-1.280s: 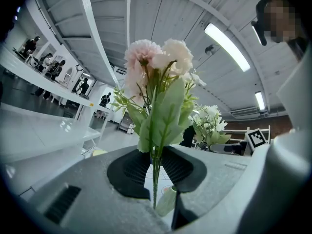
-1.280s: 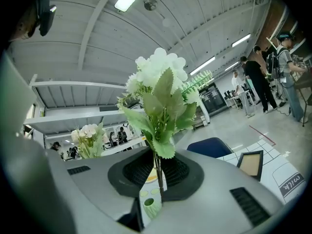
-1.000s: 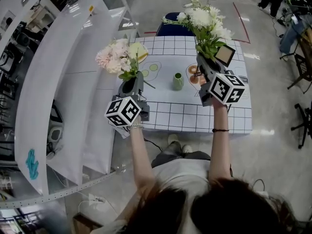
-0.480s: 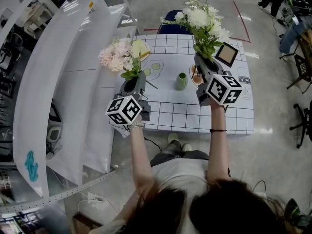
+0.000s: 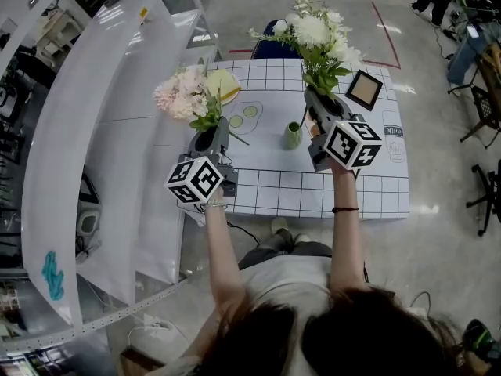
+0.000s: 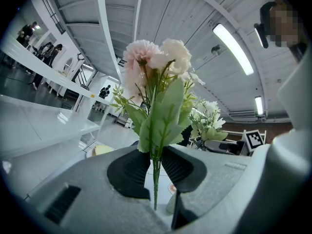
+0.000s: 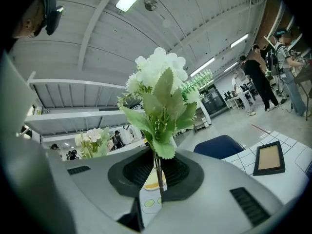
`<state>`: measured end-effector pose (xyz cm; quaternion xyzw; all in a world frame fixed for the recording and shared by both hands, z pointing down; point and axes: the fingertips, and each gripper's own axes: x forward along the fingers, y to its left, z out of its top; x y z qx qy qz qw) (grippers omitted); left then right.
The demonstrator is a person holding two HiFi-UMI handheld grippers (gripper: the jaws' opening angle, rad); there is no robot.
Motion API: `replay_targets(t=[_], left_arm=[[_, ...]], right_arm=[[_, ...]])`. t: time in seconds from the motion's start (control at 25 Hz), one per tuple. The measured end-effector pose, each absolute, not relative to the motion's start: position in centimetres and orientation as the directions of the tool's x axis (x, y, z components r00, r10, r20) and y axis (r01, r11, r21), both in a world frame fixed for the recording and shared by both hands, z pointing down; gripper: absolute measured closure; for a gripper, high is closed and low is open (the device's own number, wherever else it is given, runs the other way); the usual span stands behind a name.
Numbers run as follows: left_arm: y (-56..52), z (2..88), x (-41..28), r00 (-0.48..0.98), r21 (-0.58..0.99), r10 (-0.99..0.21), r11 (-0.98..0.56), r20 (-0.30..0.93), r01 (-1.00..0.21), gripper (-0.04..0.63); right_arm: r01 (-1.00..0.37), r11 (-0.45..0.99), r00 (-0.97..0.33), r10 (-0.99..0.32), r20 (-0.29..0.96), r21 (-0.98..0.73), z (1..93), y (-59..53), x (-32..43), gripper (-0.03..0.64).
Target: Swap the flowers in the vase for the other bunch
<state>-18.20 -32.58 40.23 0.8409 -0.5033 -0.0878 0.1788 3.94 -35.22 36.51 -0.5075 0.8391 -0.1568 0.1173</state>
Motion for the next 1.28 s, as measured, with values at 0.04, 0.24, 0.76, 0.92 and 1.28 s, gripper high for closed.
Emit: replay_targets(t=[0.04,0.24,0.76,0.92,1.28], left_arm=[[-32.6,40.3,-18.3,0.478,0.391,-0.878,-0.429,0.033,-0.815,0.525],[-32.9,40.7,-18.6,0.477,0.394,-0.878,-0.424,0.044,-0.815,0.526],[-32.9,41.5,-19.1,0.468,0.402,-0.882,-0.409,0.057,-0.819,0.526],[-32.6,41.6,-19.4,0.461,0.401,-0.886,-0.401,0.061,-0.824,0.525],[-32.1,41.7,-19.4,0.458,0.388,-0.886,-0.398,0.073,-0.831,0.526]], right_arm=[[-0.814,0.438,-0.459,-0.887,-0.037,-0.382,36.6,-35.3,3.8,0.571],[-0.801,0.457,-0.479,-0.877,-0.043,-0.386,37.2,-35.6,2.8,0.571],[-0.798,0.481,-0.520,-0.854,0.011,-0.364,40.2,-35.7,1.2,0.570],[-0.805,0.484,-0.523,-0.852,0.024,-0.342,40.8,-35.5,1.2,0.570],[-0.810,0.483,-0.528,-0.847,0.055,-0.331,43.0,-34.9,0.9,0.569]])
